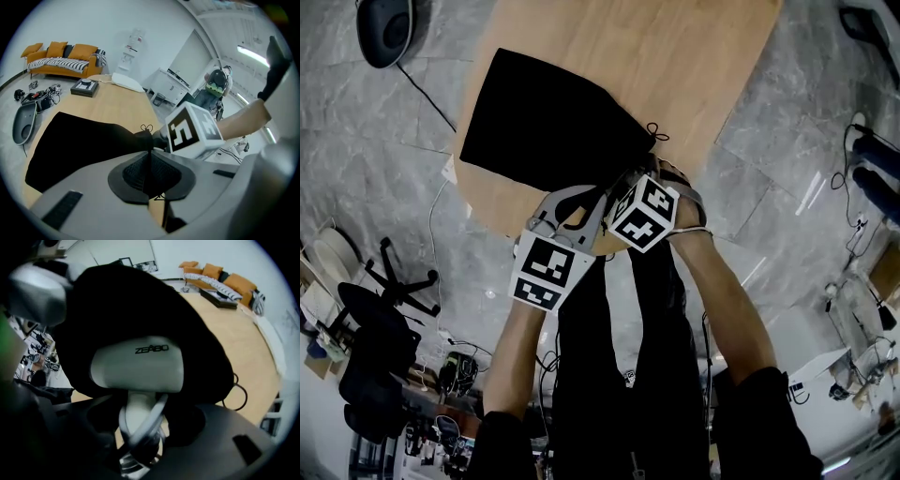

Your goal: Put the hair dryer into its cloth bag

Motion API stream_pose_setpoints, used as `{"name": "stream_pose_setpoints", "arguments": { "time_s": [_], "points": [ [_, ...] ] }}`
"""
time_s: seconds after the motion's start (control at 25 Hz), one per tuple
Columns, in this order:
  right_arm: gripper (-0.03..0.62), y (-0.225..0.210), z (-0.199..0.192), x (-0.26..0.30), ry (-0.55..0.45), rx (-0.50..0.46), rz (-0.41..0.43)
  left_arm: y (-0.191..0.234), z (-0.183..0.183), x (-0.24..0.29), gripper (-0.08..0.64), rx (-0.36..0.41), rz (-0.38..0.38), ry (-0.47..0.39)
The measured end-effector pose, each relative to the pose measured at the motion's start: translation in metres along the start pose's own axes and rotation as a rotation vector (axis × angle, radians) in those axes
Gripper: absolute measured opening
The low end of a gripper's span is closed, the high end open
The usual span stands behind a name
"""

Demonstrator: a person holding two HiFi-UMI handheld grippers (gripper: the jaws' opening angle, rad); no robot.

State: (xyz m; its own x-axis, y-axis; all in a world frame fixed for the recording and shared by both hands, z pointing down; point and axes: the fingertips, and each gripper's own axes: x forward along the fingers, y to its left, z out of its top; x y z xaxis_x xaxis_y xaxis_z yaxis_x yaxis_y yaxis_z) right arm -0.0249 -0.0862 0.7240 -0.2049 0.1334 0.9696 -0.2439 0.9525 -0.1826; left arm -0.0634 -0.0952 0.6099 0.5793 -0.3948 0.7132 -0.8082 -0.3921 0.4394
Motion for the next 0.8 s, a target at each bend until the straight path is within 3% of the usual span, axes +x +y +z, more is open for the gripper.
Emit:
{"name": "stream_pose_setpoints", "arguments": {
  "time_s": [0.12,0.24,0.4,0.68,0.8],
  "points": [
    [0.28,0.004,0.005,-0.002,-0.066,-0.037,-0.058,-0.001,0.0,-0.001,0.026,0.007,0.0,0.002],
    [0.385,0.0,0.004,-0.012,-0.134,0.005,-0.088,-0.003,0.0,0.0,0.026,0.019,-0.002,0.006],
    [0.407,0.001,-0.013,-0.032,-0.187,0.062,-0.097,-0.003,-0.001,0.0,0.026,0.023,0.005,0.011],
    [0.407,0.016,-0.074,-0.014,-0.07,0.142,-0.048,-0.007,-0.001,0.002,0.026,0.038,0.012,0.017],
    [0.396,0.013,-0.084,-0.003,-0.027,0.155,-0.098,-0.009,-0.001,0.004,0.026,0.048,0.009,0.024]
  ]
}}
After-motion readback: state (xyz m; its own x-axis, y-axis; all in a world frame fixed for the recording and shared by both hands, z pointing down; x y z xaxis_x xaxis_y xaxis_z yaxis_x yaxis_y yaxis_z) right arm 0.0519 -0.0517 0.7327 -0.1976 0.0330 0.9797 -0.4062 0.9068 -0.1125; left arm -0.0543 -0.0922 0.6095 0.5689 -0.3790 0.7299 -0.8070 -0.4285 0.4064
